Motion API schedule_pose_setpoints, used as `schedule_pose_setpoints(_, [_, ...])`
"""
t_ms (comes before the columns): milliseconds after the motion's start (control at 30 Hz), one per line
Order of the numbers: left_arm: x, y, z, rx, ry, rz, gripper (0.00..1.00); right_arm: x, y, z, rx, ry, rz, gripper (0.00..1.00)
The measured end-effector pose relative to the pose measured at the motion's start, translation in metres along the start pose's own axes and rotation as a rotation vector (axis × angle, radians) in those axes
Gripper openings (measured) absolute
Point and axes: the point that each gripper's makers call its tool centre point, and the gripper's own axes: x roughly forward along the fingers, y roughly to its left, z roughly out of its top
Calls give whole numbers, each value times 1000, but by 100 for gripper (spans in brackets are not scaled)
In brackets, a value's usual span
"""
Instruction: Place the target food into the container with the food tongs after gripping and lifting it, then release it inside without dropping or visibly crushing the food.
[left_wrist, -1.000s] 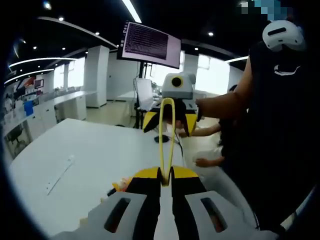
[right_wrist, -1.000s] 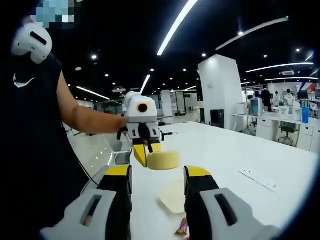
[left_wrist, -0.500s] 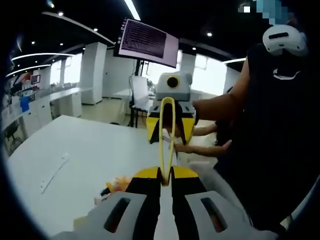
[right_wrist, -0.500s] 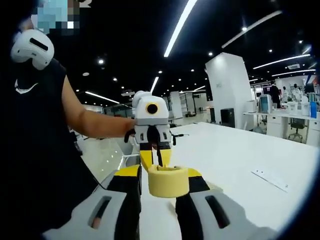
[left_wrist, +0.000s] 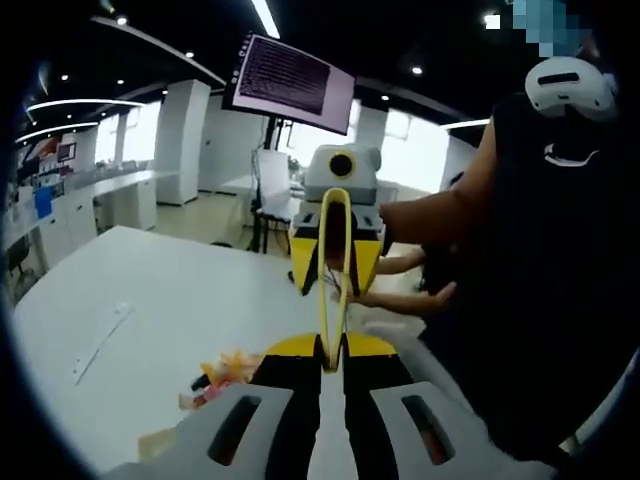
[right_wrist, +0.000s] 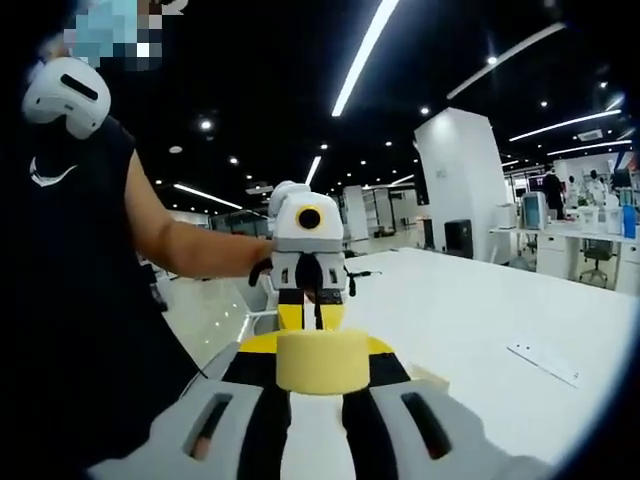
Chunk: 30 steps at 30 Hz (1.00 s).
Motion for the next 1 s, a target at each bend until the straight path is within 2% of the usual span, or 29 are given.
schedule_pose_setpoints(533, [-3, -6, -3, -5, 31, -7, 3, 5, 5, -1, -13, 1, 8, 17])
schedule_pose_setpoints(700, [-3, -8, -3, -10, 27, -10, 3, 5, 7, 0, 18, -3, 1, 16])
schedule_pose_setpoints(800, [-3, -6, -1, -9, 11, 0, 6, 4, 5, 2, 22, -6, -10, 15])
schedule_pose_setpoints(867, [-3, -5, 0, -12, 7, 6, 12, 3, 3, 1, 45, 5, -16, 18])
schedule_pose_setpoints(1000, [-3, -6, 0, 1, 11, 13, 12, 3, 5, 0, 41, 15, -12, 18])
